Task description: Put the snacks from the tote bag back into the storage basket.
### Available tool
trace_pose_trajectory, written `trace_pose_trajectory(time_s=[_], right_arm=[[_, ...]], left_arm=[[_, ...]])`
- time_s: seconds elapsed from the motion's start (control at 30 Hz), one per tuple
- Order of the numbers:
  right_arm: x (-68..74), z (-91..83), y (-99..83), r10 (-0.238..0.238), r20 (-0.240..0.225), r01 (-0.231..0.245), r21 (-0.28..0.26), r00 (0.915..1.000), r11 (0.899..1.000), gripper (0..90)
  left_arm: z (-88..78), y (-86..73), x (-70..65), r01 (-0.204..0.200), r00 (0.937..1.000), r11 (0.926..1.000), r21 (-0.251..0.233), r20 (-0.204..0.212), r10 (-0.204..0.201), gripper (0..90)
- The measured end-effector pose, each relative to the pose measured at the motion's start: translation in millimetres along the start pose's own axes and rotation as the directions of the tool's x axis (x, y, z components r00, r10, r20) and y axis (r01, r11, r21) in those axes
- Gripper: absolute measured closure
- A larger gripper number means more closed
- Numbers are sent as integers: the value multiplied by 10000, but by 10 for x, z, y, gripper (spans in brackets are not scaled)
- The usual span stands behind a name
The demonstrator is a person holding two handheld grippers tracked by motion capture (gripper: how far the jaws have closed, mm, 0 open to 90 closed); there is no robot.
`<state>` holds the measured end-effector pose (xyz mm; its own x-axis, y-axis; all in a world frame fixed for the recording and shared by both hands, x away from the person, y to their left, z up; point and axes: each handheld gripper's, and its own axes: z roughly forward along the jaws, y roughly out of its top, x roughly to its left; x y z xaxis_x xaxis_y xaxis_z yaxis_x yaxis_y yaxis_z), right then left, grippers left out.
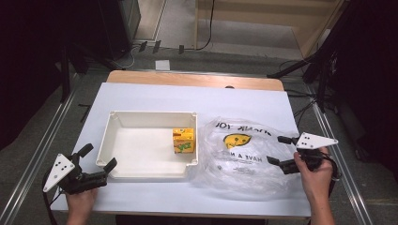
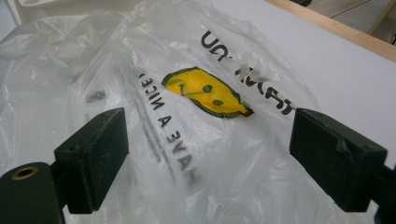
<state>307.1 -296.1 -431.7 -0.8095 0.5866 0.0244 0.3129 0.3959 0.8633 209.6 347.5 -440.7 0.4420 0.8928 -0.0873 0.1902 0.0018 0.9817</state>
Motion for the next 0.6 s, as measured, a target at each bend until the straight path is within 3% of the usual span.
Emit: trace_pose_trajectory(time_s=[0.6], right_arm=[[6, -303, -333, 607, 453, -558, -1015, 9971, 9933, 126]], left_arm=[[4, 0, -1, -29, 10000, 10000, 16, 1, 29, 0]])
